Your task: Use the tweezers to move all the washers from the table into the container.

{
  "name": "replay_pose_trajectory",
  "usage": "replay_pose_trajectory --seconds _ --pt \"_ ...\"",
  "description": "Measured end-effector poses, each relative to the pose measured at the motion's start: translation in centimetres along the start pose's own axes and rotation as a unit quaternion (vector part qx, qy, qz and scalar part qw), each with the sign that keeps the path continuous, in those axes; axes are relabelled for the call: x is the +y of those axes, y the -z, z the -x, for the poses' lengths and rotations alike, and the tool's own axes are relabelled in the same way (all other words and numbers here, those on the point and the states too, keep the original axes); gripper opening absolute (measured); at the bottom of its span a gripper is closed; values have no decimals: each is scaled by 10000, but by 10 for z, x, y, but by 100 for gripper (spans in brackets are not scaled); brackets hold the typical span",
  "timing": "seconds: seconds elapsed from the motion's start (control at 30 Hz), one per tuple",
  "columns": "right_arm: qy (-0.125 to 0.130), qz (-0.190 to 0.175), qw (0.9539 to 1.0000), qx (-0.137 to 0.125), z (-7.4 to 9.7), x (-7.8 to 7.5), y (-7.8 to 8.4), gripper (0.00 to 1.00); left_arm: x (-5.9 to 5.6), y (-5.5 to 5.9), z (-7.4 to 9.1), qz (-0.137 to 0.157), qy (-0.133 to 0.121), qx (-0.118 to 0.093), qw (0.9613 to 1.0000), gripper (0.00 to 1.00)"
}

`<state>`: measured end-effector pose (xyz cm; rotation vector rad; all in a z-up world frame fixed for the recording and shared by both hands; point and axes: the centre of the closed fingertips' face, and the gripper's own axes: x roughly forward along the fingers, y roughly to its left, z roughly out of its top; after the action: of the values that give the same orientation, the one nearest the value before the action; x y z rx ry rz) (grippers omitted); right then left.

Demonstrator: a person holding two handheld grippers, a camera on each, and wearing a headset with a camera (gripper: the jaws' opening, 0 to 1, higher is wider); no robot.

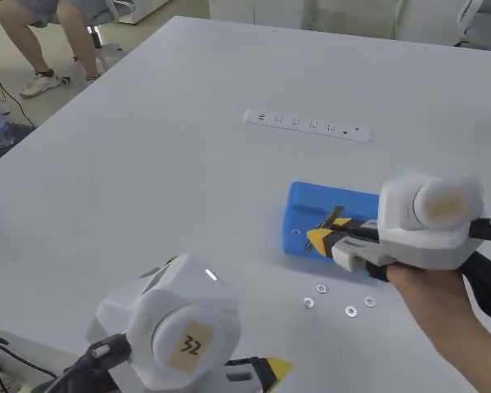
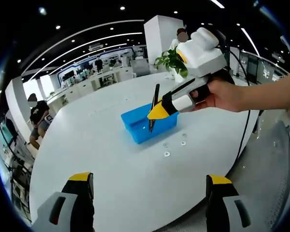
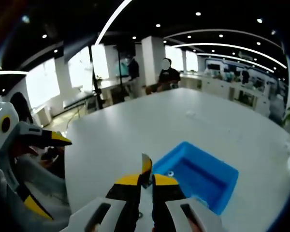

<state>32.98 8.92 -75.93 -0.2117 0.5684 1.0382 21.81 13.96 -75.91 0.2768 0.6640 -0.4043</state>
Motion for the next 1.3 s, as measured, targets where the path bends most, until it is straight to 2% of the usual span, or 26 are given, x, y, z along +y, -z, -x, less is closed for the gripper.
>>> replay_pose_trajectory --seconds 0.23,0.6,0.8,0.93,1.3 --pt "-5 -94 9999 107 1 1 13 5 1 1 -1 6 -14 12 10000 99" --pt "-28 -162 9988 459 -3 3 45 5 -1 4 -1 16 -8 48 10000 99" --pt "-40 -225 9983 532 -2 5 49 5 -2 5 0 26 -4 71 10000 99" --pt "-38 -121 9979 631 -1 7 54 5 -3 5 -1 13 4 87 10000 99" --pt "20 -142 9968 780 -5 2 64 5 -1 6 0 39 -12 88 10000 99"
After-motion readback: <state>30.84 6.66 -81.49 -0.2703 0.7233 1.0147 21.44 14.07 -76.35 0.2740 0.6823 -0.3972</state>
